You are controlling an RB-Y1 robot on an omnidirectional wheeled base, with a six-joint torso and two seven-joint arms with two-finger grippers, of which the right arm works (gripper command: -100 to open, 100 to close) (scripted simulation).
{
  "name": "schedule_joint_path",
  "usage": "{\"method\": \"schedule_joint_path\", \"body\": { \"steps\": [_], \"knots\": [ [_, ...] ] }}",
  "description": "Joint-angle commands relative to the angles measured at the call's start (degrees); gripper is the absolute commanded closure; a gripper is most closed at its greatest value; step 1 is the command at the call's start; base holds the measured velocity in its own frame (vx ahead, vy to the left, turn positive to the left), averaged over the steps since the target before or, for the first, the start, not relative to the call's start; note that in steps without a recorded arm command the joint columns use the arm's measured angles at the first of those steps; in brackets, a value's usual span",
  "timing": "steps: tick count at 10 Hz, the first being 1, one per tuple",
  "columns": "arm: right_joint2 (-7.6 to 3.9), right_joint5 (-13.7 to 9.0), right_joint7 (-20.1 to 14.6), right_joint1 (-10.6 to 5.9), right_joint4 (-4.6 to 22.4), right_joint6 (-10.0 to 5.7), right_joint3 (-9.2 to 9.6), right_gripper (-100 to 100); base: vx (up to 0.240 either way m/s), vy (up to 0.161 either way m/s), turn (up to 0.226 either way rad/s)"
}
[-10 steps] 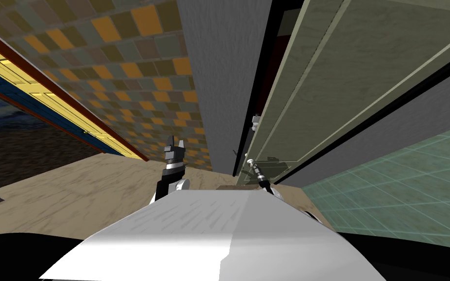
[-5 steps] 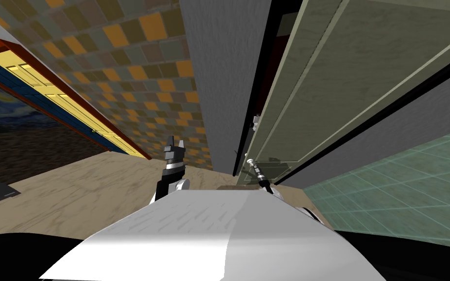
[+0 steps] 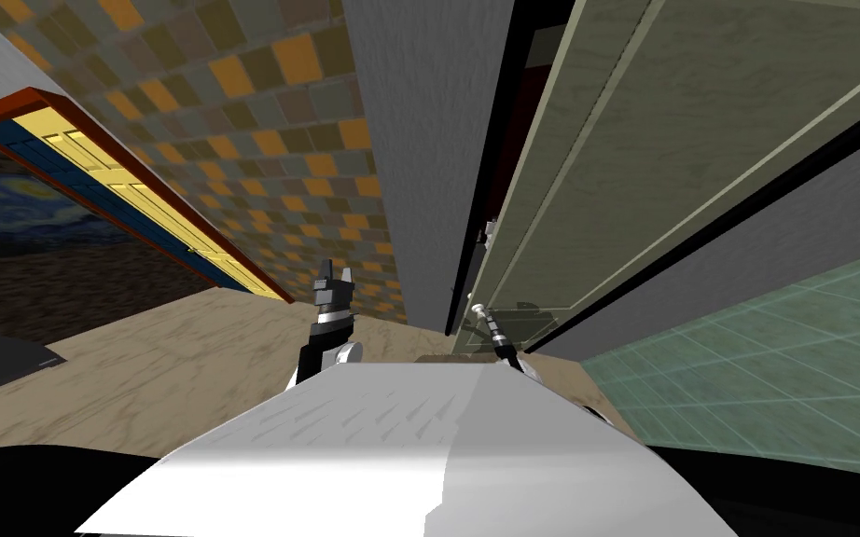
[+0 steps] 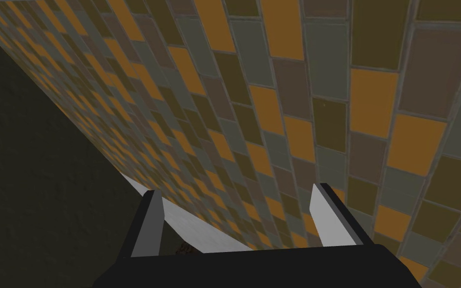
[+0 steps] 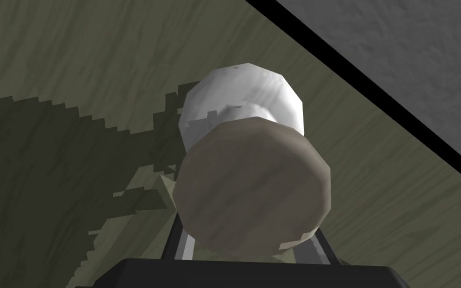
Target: Pull the door open
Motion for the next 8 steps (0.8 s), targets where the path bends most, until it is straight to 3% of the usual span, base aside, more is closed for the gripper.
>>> {"method": "schedule_joint_path", "body": {
  "steps": [1,8],
  "knots": [
    [0.95,0.3,0.2,-1.67,2.9,-1.69,0.6,100,0.0,0.004,-0.015],
    [0.85,-2.2,-6.9,-1.55,3.1,-1.2,1.77,100,-0.027,-0.016,0.041]
  ]
}}
